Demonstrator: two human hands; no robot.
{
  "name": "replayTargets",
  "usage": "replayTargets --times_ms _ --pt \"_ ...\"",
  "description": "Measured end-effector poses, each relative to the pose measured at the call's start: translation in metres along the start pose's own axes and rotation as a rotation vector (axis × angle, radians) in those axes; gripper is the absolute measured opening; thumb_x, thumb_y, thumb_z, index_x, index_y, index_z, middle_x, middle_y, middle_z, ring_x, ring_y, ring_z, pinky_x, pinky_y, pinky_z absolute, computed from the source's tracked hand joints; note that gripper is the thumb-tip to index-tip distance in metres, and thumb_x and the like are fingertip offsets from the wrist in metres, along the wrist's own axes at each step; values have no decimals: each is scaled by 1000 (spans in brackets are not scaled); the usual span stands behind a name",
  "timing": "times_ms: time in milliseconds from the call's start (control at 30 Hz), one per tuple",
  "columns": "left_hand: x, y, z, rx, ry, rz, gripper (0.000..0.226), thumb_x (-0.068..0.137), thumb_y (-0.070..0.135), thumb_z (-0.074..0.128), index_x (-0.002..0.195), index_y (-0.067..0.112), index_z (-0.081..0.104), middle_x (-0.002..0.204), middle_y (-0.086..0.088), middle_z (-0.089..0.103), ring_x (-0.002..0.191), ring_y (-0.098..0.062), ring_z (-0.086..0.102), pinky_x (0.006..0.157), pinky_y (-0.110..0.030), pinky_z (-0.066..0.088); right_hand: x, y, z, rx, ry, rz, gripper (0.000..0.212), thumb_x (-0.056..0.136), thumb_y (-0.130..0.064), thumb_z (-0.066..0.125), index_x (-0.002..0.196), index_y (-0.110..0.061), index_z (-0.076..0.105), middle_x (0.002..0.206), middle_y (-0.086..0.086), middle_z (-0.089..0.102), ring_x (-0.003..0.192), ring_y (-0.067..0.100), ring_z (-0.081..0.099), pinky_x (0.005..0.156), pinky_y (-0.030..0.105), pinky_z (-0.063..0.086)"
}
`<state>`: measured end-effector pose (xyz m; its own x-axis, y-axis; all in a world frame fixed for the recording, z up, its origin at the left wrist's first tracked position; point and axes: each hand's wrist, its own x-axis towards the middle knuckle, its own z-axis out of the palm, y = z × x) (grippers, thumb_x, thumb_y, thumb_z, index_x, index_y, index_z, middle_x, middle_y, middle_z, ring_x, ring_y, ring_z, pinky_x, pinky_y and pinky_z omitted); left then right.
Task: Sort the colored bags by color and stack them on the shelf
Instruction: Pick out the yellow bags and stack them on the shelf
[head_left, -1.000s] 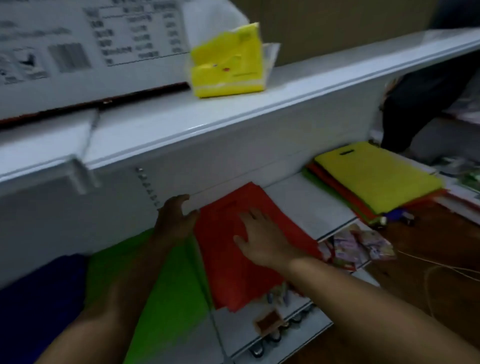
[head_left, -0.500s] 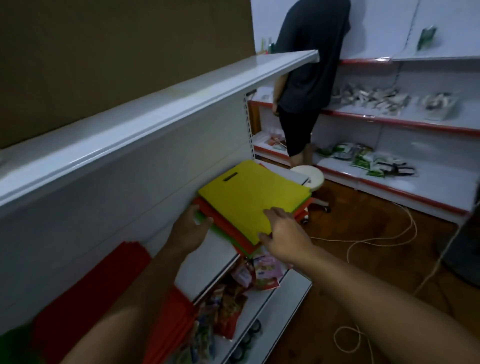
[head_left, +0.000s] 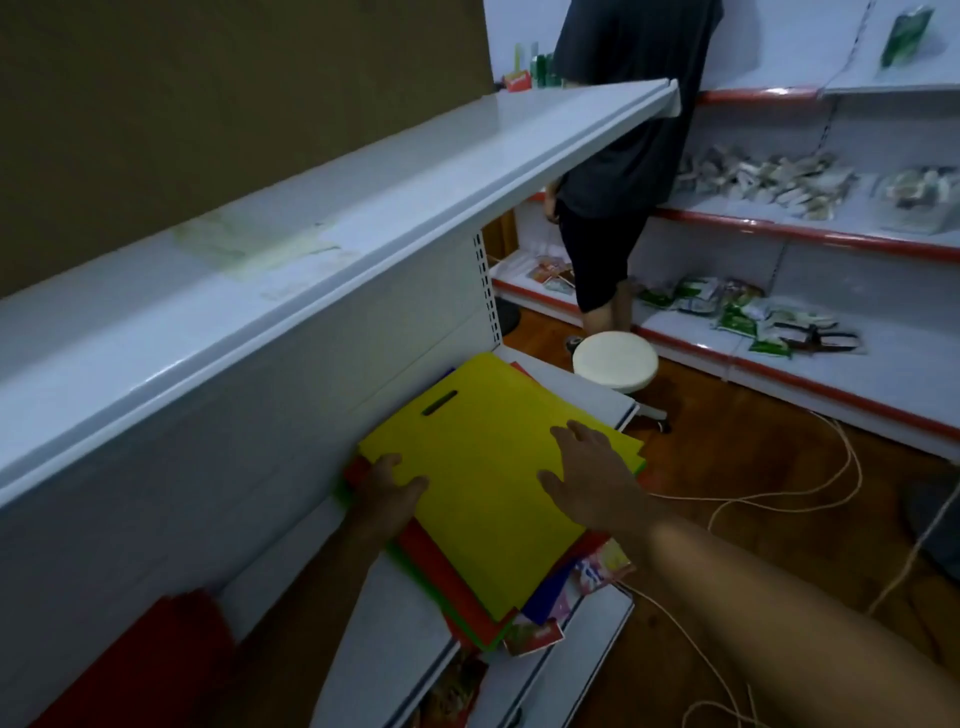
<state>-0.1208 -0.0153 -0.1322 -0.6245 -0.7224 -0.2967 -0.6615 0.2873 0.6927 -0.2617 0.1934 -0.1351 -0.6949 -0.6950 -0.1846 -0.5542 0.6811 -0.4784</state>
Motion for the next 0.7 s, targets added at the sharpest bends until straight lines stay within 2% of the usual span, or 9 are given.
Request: replayTargets --times_ms 200,333,500,600,700 --pt "12 -2 20 36 118 -134 61 91 21 62 144 6 36 148 -16 38 130 -34 43 100 -40 41 50 23 13 -102 -101 -9 75 100 -52 39 155 -17 3 162 14 -4 149 32 -5 120 48 10" --pt "11 -3 26 132 267 -210 57 89 27 64 140 10 43 144 -16 42 127 -37 43 105 -46 36 58 24 20 -191 -174 -108 73 102 -51 34 155 -19 -4 162 12 -7 149 30 -10 120 49 6" --pt "7 -4 32 -40 431 -241 57 87 18 64 139 11 43 141 -18 41 116 -39 50 92 -48 45 59 26 9 -173 -105 -189 67 100 -50 39 154 -20 12 160 7 14 147 30 12 117 47 19" --pt "4 -7 31 -145 507 -257 57 84 9 66 136 7 43 133 -19 50 105 -36 55 83 -43 47 63 29 3 -171 -93 -151 66 99 -52 39 153 -20 16 161 8 12 147 31 11 117 48 18" --pt "1 -9 28 -202 501 -302 63 85 11 67 141 8 39 136 -16 50 116 -38 53 87 -41 44 64 29 3 -195 -99 -153 64 99 -51 39 152 -19 19 159 6 19 146 31 14 117 48 17"
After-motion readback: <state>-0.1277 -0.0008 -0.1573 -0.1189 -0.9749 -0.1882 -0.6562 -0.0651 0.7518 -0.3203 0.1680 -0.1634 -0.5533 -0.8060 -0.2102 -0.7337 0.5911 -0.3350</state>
